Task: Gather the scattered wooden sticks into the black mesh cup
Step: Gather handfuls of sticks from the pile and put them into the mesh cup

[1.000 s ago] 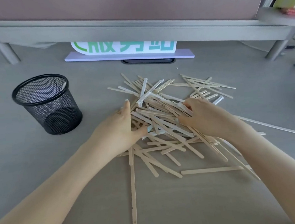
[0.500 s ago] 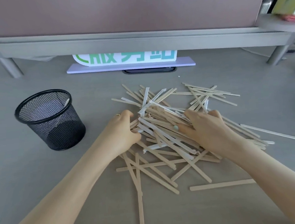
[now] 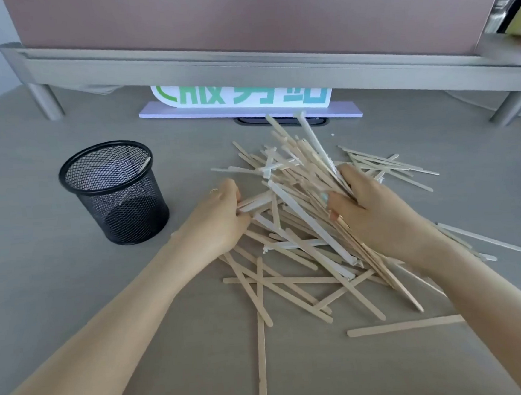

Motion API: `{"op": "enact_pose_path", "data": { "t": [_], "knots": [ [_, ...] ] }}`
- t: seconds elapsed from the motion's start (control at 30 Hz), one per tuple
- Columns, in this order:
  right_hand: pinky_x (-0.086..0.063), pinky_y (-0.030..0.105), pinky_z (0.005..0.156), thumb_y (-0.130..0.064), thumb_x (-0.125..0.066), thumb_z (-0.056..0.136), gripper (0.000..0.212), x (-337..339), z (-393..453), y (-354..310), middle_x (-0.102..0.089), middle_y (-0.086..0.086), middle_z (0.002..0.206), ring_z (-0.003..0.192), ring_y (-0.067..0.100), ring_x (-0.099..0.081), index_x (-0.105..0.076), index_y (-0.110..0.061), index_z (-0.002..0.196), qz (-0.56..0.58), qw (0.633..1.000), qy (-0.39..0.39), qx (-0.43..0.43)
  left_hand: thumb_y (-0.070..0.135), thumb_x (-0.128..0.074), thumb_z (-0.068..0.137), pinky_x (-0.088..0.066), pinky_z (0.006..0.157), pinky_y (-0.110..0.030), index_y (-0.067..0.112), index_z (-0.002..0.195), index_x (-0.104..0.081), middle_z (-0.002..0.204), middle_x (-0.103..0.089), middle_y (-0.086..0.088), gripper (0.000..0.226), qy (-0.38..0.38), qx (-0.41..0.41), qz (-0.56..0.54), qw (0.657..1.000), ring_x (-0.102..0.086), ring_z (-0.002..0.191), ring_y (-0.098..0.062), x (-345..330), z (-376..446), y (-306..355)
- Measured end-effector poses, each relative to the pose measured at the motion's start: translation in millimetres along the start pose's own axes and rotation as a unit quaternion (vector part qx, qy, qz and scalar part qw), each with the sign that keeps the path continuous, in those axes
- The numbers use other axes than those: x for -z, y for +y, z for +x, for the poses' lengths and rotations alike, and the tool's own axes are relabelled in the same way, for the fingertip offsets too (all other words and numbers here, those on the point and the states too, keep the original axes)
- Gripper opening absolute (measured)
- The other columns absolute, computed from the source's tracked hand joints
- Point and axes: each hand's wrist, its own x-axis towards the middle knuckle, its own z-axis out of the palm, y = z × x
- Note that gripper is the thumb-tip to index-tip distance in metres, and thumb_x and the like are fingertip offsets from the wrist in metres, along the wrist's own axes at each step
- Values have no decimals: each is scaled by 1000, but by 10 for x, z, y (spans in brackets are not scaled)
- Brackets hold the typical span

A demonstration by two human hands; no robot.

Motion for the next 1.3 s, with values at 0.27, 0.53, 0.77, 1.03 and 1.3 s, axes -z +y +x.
{"op": "enact_pose_path", "data": {
  "t": [0.27,0.53,0.77,1.03,1.3],
  "knots": [
    [-38,21,45,-25,-46,92,14,49,213,-189,-47,3,64,52,12,-45,-44,-17,80,168,985,44,19,27,-34,98,-24,45,-28,18,108,-47,67,-44,0,19,-29,17,-27,999,-35,50,-14,257,-21,-67],
    [-49,35,65,-19,-46,93,15,-126,288,-377,-53,4,67,60,14,-50,-51,-9,83,283,952,108,36,34,-50,91,-22,48,-28,20,59,-30,52,-28,4,40,88,-9,-127,988,-27,47,-14,214,-59,-13],
    [-33,25,48,-24,-50,92,35,-75,247,-370,-34,-11,48,45,9,-32,-35,-19,60,379,894,237,35,29,-50,93,-23,40,-17,26,47,-30,36,-34,7,49,239,-116,-246,932,-32,35,-7,145,-173,116],
    [-34,36,54,-24,-53,89,43,-176,229,-365,-36,-5,47,49,16,-34,-31,-10,55,379,900,211,47,26,-39,96,-31,43,-38,20,55,-30,44,-25,5,42,267,-189,-418,847,-26,42,-18,192,-248,208],
    [-45,30,58,-14,-56,88,23,-242,229,-345,-41,3,58,56,18,-41,-47,0,72,352,919,173,29,19,-48,94,-42,43,-46,6,81,-49,44,-34,6,18,263,-124,-450,845,-31,39,-9,128,-209,186]
  ]
}}
